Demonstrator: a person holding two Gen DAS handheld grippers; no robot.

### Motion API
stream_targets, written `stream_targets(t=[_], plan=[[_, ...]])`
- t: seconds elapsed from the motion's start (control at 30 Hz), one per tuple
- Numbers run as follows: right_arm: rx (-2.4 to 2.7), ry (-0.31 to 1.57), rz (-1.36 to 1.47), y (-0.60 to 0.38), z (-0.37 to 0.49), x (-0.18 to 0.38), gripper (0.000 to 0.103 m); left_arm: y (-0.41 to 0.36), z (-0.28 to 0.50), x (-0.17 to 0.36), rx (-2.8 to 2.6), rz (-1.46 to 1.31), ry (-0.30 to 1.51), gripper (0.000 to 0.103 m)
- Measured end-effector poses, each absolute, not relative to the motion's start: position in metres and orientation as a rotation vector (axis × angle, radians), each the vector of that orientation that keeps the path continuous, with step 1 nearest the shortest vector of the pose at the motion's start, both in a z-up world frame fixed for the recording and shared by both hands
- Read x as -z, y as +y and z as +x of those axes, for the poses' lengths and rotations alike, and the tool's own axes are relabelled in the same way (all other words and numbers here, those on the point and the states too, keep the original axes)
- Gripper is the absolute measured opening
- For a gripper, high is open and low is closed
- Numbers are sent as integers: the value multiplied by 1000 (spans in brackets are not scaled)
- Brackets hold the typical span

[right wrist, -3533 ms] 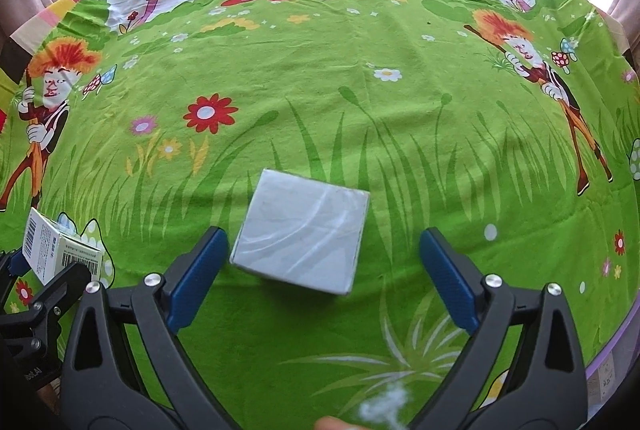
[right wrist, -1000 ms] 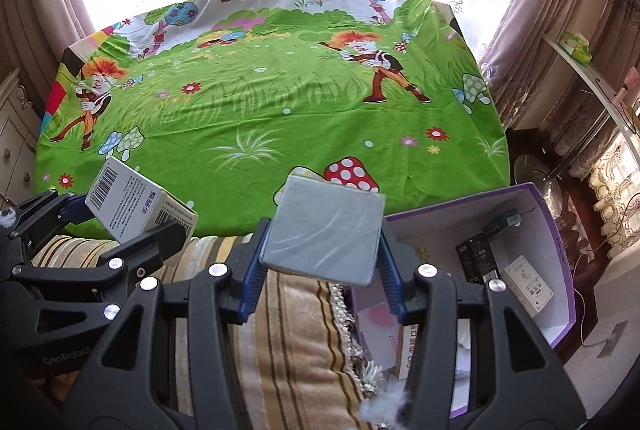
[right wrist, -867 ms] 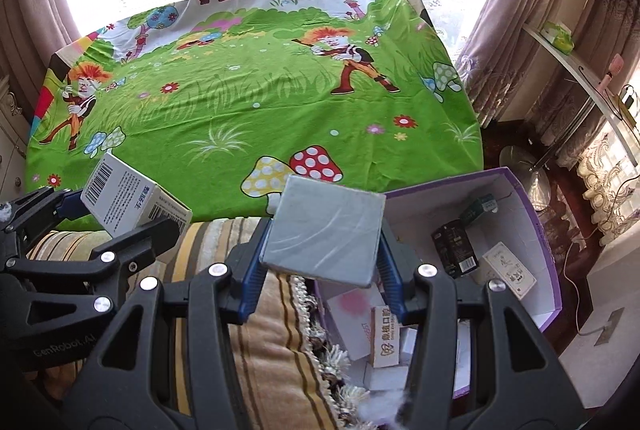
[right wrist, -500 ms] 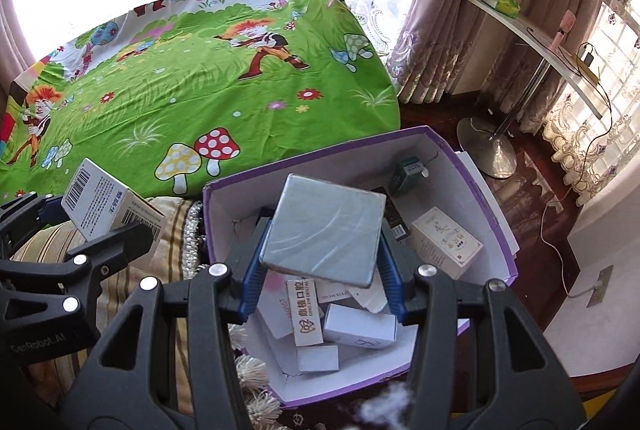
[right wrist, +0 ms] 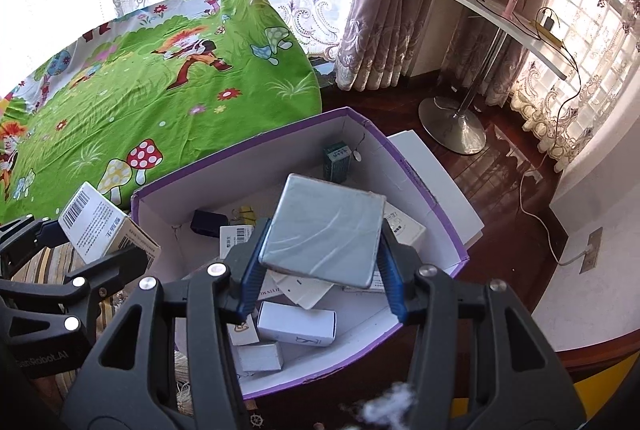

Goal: Organize rigid objects

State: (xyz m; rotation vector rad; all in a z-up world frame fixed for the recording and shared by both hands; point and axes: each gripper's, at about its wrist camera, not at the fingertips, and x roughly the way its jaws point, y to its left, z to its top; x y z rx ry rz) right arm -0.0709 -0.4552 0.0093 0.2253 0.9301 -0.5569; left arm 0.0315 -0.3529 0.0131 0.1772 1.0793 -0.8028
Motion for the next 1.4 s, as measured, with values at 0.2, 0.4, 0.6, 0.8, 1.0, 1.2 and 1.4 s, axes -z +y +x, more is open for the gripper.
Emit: stream_targets(t=[0.2,0.4,0.6,0.8,1.0,1.2,1.4], plan=[[568,931,239,-460,-77,-8,61,-353,31,-8,810,167,1124,78],[568,928,238,-458,-85,-12,61,-349,12,-13,827,188,1123,90],[580,934,228,-453,-101,-12,61,-341,-4,-16,824,177,1114,96],[595,942,243,-453,-112,-8,61,-340,-5,-19,809,183,1085,96],[597,939,245,-455,-112,-7,61,-342,-6,-20,803,197,1068,96],[594,941,243,-454,-112,-6,61,-342,-6,-20,802,198,1067,96],[595,940,243,-455,-113,-6,62,-342,-6,-20,800,195,1070,96]])
